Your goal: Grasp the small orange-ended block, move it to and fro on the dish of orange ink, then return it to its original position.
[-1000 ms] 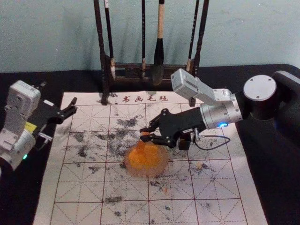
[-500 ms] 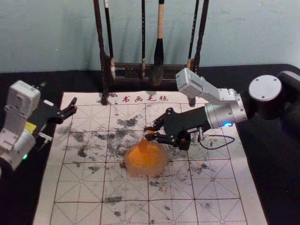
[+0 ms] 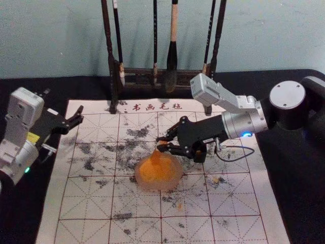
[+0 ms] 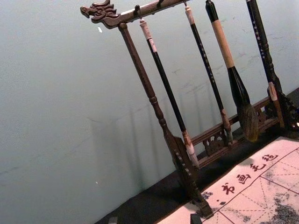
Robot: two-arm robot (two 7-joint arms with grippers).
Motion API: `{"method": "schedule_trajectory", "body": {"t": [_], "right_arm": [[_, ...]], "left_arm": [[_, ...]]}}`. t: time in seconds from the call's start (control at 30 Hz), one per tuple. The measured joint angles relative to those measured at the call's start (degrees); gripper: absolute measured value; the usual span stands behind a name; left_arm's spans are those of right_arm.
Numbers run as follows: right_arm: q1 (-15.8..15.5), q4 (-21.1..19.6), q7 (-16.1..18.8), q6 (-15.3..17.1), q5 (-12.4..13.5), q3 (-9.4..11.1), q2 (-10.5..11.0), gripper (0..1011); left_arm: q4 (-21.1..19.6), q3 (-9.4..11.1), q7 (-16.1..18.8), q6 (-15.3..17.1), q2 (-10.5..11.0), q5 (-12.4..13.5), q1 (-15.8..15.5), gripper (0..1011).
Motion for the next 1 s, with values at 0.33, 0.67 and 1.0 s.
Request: {"method": "schedule_trajectory", "body": {"t": [0.33, 0.67, 1.0], "right_arm": [[0.1, -0.8, 0.0, 0.4, -0.1, 0.1, 0.5, 129], [0.2, -1.4, 0.0, 0.6, -0.2, 0.1, 1.0, 129], [0.1, -2.7, 0.0, 0.9, -0.6, -0.3, 2.0, 129]], "left_arm": [[0.0, 0.0, 0.0, 0.0, 0.0, 0.0, 0.0, 1001], [0.0, 0.0, 0.0, 0.0, 0.0, 0.0, 0.0, 1001], [0.0, 0.0, 0.0, 0.0, 0.0, 0.0, 0.0, 1001]]}}
